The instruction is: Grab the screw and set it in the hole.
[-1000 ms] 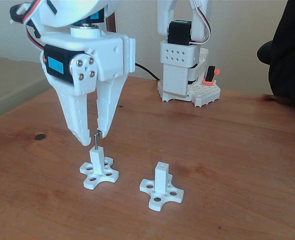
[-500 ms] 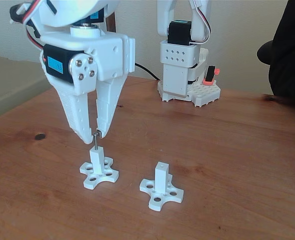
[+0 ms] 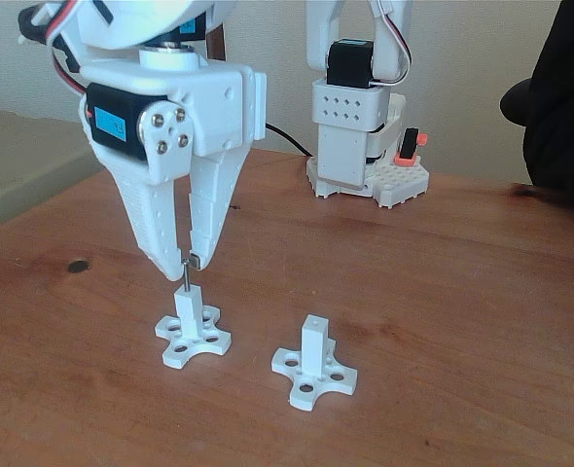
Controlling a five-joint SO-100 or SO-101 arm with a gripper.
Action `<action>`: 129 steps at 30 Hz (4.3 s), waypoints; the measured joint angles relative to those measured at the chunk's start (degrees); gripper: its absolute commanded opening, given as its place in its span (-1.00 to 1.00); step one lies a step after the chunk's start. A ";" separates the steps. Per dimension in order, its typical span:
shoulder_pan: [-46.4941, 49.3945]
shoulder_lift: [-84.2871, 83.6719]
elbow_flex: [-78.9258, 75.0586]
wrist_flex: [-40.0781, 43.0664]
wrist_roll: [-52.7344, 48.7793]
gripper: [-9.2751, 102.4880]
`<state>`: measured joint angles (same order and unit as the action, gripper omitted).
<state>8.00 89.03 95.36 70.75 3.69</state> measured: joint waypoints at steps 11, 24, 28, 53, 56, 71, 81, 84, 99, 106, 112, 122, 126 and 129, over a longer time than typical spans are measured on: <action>-0.09 -1.41 -0.44 0.00 0.00 -0.76; -0.09 -1.41 -0.53 0.00 0.00 -0.82; -0.09 -1.41 -0.53 0.00 0.00 -0.86; -0.09 -1.49 -1.14 0.00 -2.46 -0.91; -0.09 -1.49 -1.23 0.00 -2.46 -0.91; -0.09 -1.58 -3.16 2.46 -2.46 -0.91; -0.09 -1.41 -8.35 3.87 -2.46 -0.91; -0.53 -1.41 -8.35 4.92 -2.46 -0.91; -7.29 1.41 -6.68 6.42 -1.41 -0.91; -10.37 2.99 -3.96 6.42 -0.35 -0.91; -12.39 3.16 -2.11 6.33 -0.26 -0.91; -13.89 3.43 -0.70 3.69 -0.18 -0.91; -13.89 3.43 -0.70 3.87 -0.18 -0.91; -13.89 3.43 -0.70 4.83 0.26 -0.91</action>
<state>-5.89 92.46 94.66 75.59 3.96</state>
